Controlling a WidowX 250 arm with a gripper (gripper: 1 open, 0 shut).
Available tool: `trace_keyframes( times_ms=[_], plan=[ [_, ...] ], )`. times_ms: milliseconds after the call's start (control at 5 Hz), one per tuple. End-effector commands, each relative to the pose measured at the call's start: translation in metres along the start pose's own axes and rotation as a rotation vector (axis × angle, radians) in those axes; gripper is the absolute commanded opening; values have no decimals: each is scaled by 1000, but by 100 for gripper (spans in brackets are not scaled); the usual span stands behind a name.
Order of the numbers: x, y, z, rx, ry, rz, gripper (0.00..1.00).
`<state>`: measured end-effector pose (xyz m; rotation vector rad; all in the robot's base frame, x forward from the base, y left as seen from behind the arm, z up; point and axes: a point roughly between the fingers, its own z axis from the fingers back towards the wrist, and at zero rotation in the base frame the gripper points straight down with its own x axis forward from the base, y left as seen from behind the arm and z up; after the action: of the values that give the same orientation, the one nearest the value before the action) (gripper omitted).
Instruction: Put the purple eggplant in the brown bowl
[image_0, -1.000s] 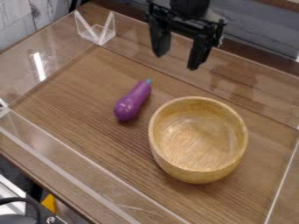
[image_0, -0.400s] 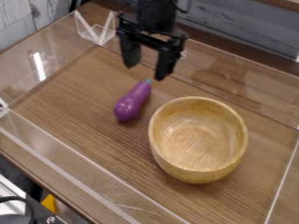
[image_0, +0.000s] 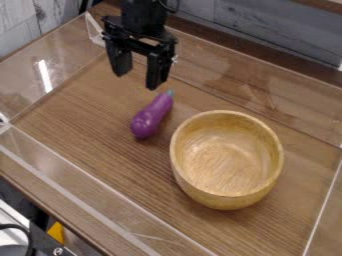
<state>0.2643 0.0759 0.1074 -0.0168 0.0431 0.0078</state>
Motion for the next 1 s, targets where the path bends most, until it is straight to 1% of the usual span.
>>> trace_keyframes(
  times_ms=[0,200,400,600,800],
  plan=[
    [-2,8,9,8,-62,-22,100],
    [-2,8,3,1,-75,9,100],
    [-1,8,-2,-5,-82,36,100],
    [-5,15,-9,-10,-84,58,100],
    [-7,21,-16,-14,-94,82,100]
  ],
)
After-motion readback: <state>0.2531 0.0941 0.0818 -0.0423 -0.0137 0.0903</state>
